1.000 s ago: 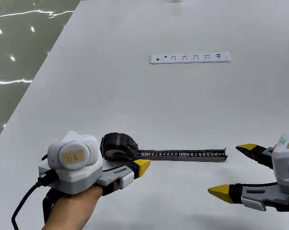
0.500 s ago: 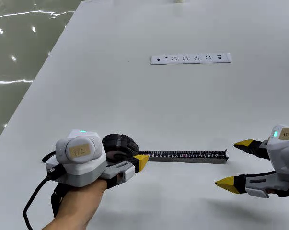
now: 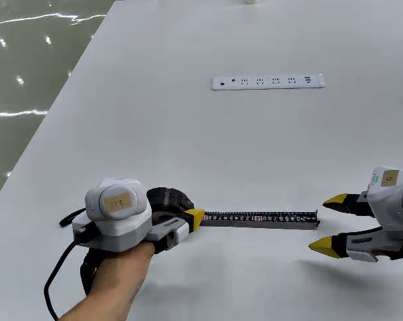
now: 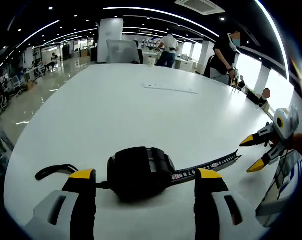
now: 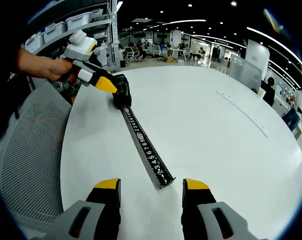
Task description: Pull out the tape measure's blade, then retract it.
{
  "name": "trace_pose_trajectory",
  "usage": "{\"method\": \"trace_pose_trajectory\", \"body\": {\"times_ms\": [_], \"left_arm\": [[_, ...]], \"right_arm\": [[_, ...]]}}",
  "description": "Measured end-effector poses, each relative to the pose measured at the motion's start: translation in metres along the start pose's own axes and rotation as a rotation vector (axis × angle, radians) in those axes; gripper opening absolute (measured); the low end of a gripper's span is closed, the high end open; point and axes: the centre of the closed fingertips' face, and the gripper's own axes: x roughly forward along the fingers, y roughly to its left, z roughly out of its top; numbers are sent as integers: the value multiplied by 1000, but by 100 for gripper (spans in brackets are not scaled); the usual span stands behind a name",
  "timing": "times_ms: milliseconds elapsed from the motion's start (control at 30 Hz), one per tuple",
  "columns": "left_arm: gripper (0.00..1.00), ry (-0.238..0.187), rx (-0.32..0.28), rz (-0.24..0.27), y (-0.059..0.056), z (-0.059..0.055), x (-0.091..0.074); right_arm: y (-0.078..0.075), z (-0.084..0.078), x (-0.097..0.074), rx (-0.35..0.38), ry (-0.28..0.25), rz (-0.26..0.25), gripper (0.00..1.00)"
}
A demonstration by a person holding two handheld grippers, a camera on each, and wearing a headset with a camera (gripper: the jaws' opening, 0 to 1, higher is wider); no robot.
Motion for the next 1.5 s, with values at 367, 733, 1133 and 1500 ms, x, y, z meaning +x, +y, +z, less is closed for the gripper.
{"method": "trace_pose_trajectory", "body": {"times_ms": [367,733,1133,1500], "left_arm": [[71,-1,-33,43,6,-2,8],[64,-6,-47,41,5,-2,13],[58,-9,-45,46,7,-2,16],[58,-7,-45,51,8,-2,18]], "right_arm": [[-7,-5,8,-94,23,39,32],[-18,-9,18,-121,28,69,23],[-20,-11,26,-123,23,102,14],[-22,-10,28,-110,15,105,11]]}}
